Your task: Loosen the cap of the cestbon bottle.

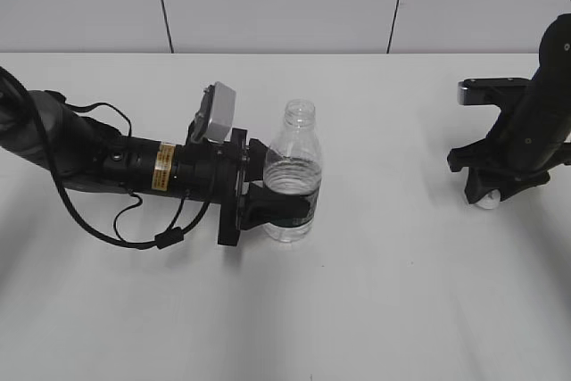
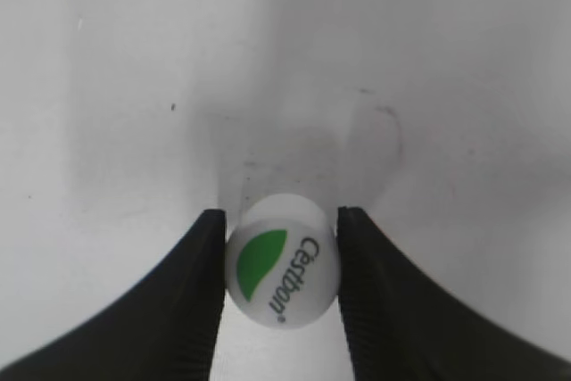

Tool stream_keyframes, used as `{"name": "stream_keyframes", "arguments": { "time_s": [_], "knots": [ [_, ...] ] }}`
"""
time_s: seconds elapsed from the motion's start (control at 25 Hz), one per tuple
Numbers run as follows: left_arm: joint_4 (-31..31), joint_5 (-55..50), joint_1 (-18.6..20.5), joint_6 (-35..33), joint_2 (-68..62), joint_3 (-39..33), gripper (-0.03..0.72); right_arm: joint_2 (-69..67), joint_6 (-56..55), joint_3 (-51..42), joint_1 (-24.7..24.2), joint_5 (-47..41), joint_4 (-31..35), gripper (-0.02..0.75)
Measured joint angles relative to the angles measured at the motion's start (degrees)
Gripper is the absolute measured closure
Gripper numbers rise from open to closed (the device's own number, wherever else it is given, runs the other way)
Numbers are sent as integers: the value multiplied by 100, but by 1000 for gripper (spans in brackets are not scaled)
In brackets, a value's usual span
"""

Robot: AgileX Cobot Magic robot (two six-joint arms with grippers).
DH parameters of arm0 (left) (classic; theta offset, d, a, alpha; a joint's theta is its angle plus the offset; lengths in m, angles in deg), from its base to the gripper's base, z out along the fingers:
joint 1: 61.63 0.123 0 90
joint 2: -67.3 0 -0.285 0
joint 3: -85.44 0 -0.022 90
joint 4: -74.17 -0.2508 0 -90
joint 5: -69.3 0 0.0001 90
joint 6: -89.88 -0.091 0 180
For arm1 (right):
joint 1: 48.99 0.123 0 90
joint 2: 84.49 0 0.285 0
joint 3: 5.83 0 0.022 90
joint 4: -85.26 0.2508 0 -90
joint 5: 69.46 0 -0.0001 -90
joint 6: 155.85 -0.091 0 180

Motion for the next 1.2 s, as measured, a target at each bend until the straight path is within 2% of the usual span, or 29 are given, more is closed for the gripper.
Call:
{"name": "stream_keyframes", "arguments": {
  "time_s": [0.2,0.32,0.72,0.92,1.2],
  "knots": [
    [-78,27,0,0,5,0,307,0,0,0,0,-37,141,246],
    [-93,32,0,0,5,0,307,-5,-3,120,0,-277,171,195],
    [-125,33,0,0,11,0,307,-5,-3,1220,0,-1526,184,181],
    [-60,33,0,211,11,0,307,-5,-3,1509,0,-1786,223,178],
    [104,10,-6,463,11,-5,195,-5,-7,1544,0,-1798,246,178]
  ]
}}
